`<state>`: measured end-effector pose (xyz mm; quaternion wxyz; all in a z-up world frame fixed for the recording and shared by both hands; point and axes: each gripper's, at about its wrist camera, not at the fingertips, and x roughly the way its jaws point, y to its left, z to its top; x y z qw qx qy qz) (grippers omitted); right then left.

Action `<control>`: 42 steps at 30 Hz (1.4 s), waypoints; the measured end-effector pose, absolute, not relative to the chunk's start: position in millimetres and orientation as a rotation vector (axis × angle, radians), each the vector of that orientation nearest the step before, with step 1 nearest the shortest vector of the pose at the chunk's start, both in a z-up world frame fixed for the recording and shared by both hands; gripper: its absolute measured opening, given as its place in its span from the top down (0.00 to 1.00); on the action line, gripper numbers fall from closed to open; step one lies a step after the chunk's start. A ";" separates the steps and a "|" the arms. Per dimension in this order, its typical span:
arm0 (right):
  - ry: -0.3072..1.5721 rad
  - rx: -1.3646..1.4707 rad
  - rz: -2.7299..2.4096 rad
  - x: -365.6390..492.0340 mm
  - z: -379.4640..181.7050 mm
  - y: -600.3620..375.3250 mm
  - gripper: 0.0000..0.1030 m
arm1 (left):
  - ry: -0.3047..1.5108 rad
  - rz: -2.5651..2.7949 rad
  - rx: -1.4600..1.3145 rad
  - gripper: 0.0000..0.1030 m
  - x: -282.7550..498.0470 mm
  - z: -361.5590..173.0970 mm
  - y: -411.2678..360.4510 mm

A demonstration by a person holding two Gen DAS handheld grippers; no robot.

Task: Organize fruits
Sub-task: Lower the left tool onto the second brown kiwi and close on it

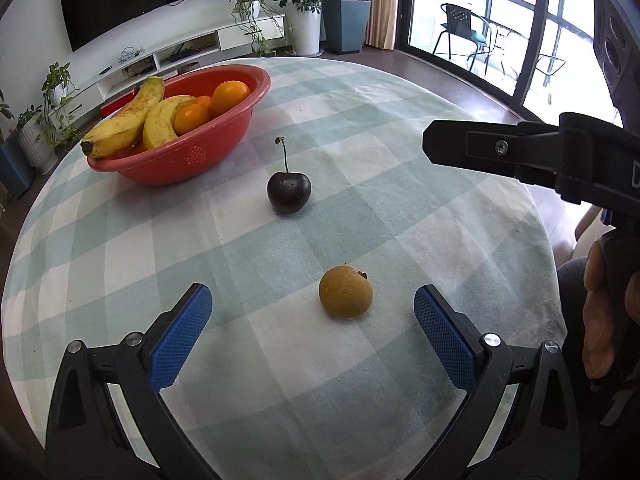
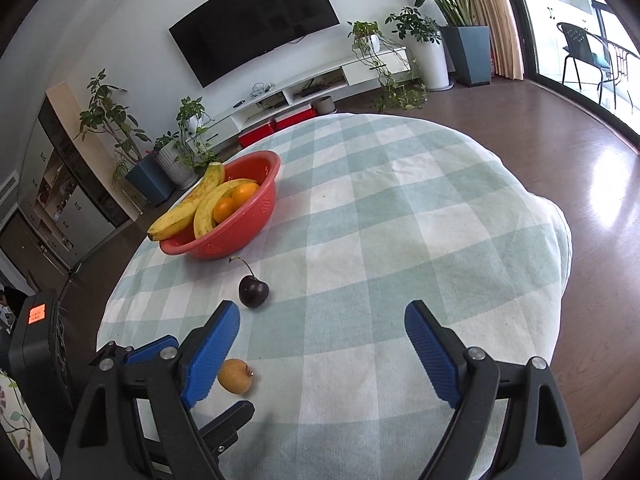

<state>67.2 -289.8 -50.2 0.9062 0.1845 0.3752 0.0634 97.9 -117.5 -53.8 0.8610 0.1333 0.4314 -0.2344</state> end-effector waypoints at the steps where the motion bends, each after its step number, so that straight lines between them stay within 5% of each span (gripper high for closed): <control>1: 0.773 0.376 0.132 67.3 -50.1 -289.1 0.15 | 0.906 -0.489 0.282 0.01 98.4 -54.2 -119.1; 15: 0.764 0.335 0.146 67.9 -51.3 -281.0 0.16 | 0.942 -0.482 0.286 0.33 109.9 -65.7 -123.5; 23: 0.766 0.328 0.149 67.6 -51.6 -279.8 0.17 | 0.945 -0.493 0.276 0.35 110.8 -67.4 -121.3; 42: 0.767 0.325 0.152 67.1 -51.4 -278.6 0.19 | 0.931 -0.556 0.281 0.74 105.8 -64.8 -119.4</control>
